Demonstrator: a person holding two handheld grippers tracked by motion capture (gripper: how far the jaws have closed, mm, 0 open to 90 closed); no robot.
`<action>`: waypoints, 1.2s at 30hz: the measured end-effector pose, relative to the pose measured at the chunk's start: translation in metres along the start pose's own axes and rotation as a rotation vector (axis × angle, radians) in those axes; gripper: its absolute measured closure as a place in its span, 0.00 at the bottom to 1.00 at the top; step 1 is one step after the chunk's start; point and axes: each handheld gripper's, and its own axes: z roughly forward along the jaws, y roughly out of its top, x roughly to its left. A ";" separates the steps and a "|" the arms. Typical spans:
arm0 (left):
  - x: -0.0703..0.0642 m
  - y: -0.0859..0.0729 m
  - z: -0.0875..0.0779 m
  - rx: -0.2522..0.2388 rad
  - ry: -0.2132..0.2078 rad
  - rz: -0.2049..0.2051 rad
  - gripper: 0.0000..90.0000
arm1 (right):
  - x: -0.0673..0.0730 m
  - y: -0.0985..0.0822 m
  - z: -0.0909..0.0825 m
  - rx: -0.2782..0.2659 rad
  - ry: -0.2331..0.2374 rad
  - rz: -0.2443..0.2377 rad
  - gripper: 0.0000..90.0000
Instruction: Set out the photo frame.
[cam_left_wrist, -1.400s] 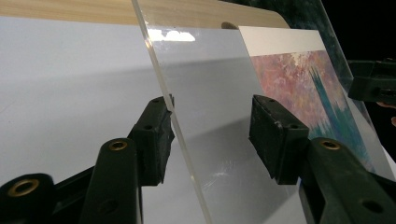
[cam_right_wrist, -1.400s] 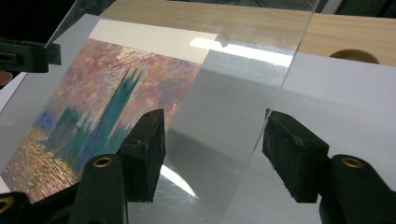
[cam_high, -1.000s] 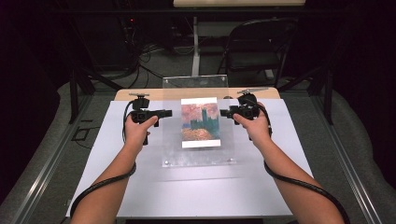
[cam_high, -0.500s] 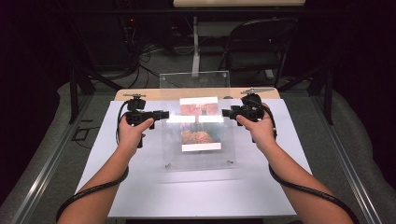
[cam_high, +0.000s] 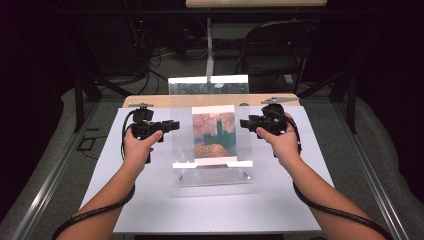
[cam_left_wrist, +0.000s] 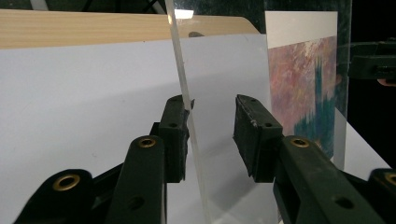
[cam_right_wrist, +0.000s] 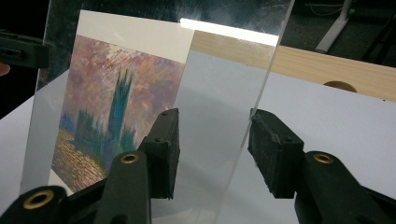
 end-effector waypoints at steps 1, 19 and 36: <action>-0.001 -0.001 -0.001 -0.003 0.002 0.000 0.72 | 0.001 0.000 -0.001 0.000 -0.002 0.000 0.59; -0.013 -0.013 -0.020 -0.031 -0.034 0.066 0.77 | 0.013 -0.007 -0.024 -0.013 0.024 -0.071 0.62; -0.027 -0.030 -0.039 -0.067 -0.058 0.095 0.80 | 0.021 -0.014 -0.048 -0.020 0.070 -0.070 0.72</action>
